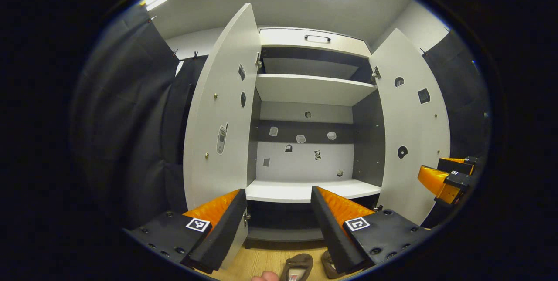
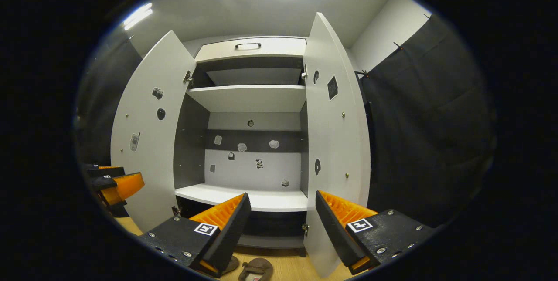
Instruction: Grab one shoe with the right hand and put it into the shoe cabinet, grab the other shoe with the left hand and put it into the shoe cabinet; then close the right door with the right hand and the left door with the left hand.
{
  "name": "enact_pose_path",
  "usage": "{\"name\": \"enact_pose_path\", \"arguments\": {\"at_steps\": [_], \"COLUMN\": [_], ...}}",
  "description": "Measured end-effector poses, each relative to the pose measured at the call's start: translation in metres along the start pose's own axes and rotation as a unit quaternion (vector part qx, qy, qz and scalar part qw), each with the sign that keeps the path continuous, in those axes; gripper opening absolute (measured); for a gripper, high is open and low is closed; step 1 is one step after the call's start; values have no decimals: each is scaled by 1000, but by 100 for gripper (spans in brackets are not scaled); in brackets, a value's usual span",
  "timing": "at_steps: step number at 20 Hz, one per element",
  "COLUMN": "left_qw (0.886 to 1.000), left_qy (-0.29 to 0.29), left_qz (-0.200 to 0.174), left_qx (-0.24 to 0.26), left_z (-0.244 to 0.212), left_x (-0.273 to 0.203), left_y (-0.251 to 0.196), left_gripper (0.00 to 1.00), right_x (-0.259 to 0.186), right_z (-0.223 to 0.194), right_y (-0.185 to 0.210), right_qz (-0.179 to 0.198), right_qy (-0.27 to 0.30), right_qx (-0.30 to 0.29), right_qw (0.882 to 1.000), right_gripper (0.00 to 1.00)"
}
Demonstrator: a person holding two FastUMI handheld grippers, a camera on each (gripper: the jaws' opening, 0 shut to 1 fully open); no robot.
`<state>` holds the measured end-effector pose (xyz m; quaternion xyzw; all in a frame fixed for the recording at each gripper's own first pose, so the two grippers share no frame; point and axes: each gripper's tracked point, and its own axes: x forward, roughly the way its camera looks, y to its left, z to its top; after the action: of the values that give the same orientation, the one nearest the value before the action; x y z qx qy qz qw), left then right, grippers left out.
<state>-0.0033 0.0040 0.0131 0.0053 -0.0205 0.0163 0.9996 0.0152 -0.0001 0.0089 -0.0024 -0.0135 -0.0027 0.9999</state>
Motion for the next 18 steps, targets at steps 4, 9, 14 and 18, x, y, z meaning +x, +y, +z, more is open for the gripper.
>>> {"name": "enact_pose_path", "arguments": {"at_steps": [4, 9, 14, 18], "left_qw": [1000, 1000, 1000, 1000], "left_qy": [-2, -1, 0, 6], "left_qz": [7, 13, 17, 16], "left_qx": [1, 2, 4, -1], "left_z": [2, 3, 2, -2], "left_x": [-2, -5, -8, -8], "left_y": [5, 10, 14, 13], "left_gripper": [96, 96, 96, 96], "right_x": [20, 32, 22, 4], "right_z": [-25, -114, -223, -308], "right_y": [14, 33, 36, 37], "right_qz": [19, 45, 51, 61], "right_qy": [19, 99, 205, 288], "right_qx": [-16, -46, -48, -55], "right_qw": [999, 993, 976, 954], "right_gripper": [92, 93, 92, 92]}}
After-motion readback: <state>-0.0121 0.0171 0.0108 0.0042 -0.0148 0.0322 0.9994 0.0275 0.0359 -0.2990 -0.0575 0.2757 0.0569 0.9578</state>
